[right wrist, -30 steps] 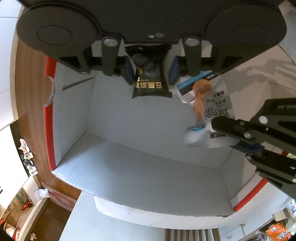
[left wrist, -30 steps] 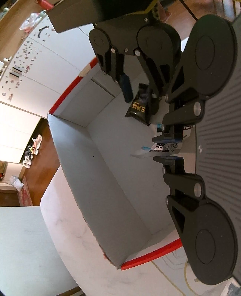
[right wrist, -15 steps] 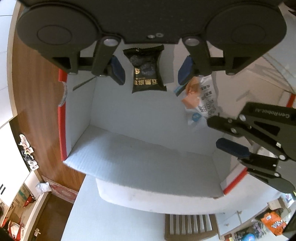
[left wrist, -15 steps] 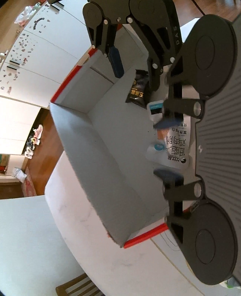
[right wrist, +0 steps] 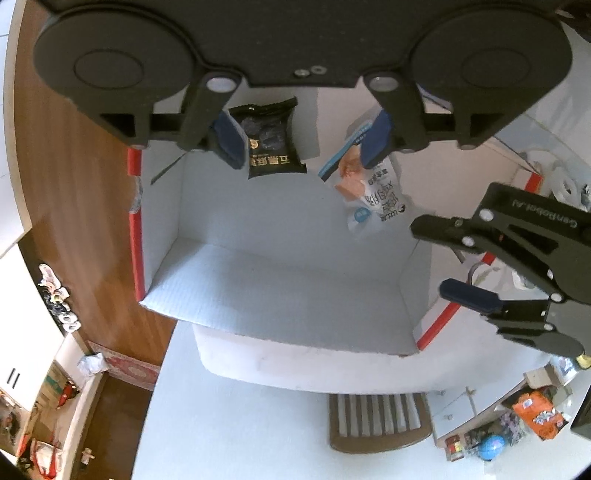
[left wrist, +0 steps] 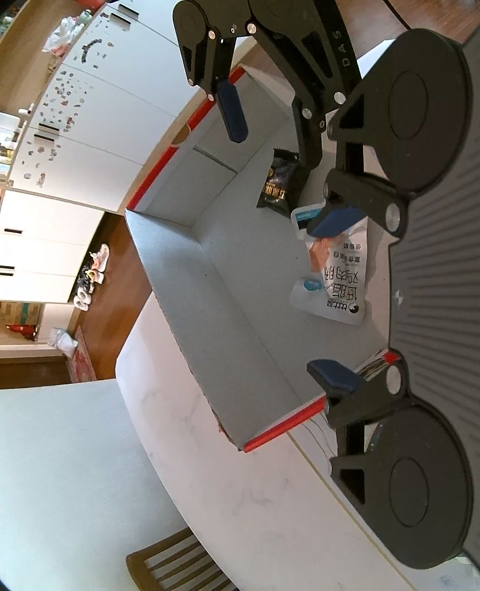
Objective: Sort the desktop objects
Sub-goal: 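Lower both packages into the box and open both tools, then withdraw both tools from the box back over the table, then grasp the light-blue drink box with left tool while right tool grasps tape roll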
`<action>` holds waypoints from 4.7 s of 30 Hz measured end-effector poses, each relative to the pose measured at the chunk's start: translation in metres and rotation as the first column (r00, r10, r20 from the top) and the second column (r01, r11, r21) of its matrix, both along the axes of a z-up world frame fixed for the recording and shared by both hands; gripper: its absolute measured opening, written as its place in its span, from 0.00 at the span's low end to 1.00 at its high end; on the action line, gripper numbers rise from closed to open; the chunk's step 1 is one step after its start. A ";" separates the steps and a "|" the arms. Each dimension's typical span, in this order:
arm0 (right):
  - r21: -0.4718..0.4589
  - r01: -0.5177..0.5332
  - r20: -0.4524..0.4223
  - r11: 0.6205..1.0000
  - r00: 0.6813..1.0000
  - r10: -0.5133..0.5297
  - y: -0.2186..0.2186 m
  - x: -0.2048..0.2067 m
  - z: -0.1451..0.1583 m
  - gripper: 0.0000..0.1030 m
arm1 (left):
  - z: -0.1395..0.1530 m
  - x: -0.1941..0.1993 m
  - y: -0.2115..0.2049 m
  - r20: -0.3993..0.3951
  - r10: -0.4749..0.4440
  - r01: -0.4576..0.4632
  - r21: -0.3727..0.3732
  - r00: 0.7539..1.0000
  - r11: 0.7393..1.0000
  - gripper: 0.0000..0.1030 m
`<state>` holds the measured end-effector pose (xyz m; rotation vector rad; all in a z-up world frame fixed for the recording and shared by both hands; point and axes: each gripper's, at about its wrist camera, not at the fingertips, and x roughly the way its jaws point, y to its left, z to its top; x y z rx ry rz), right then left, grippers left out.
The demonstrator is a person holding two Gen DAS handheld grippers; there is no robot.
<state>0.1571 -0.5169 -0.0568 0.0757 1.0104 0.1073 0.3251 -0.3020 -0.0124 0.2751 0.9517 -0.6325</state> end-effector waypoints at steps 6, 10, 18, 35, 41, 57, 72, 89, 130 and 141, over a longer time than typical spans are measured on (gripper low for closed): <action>0.027 0.016 0.048 1.000 0.999 -0.017 0.006 -0.011 0.008 0.87 | 0.006 -0.010 0.008 0.024 0.006 -0.006 -0.017 1.000 1.000 0.90; 0.018 0.028 0.093 0.999 0.995 -0.029 0.014 -0.020 0.015 0.89 | 0.010 -0.018 0.014 0.048 0.019 -0.018 -0.030 0.999 0.999 1.00; 0.024 0.067 0.131 0.997 0.989 -0.069 0.028 -0.032 0.026 0.89 | 0.017 -0.029 0.029 0.067 0.036 -0.033 -0.057 0.997 0.998 1.00; 0.052 0.122 0.175 0.991 0.976 -0.129 0.082 -0.052 0.041 0.89 | 0.037 -0.071 0.092 0.149 0.115 -0.098 -0.118 0.982 0.988 1.00; 0.058 0.129 0.182 0.990 0.974 -0.137 0.111 -0.053 0.046 0.89 | 0.044 -0.087 0.121 0.178 0.156 -0.133 -0.136 0.972 0.982 1.00; 0.074 0.120 0.192 0.990 0.973 -0.132 0.188 -0.056 0.053 0.87 | 0.039 -0.131 0.208 0.198 0.223 -0.191 -0.168 0.955 0.967 1.00; 0.092 0.079 0.180 0.993 0.979 -0.095 0.252 -0.044 0.047 0.86 | 0.019 -0.155 0.293 0.181 0.303 -0.275 -0.161 0.936 0.948 1.00; 0.072 0.008 0.136 0.997 0.990 -0.018 0.301 -0.020 0.029 0.84 | -0.027 -0.156 0.344 0.157 0.364 -0.353 -0.092 0.918 0.931 1.00; 0.040 -0.026 0.034 0.999 0.999 0.025 0.334 0.023 -0.029 0.57 | -0.087 -0.117 0.359 0.107 0.354 -0.355 -0.017 0.929 0.935 0.78; 0.039 -0.005 0.038 0.999 0.999 0.004 0.330 0.021 -0.028 0.57 | -0.085 -0.118 0.356 0.096 0.359 -0.358 -0.024 0.928 0.933 0.68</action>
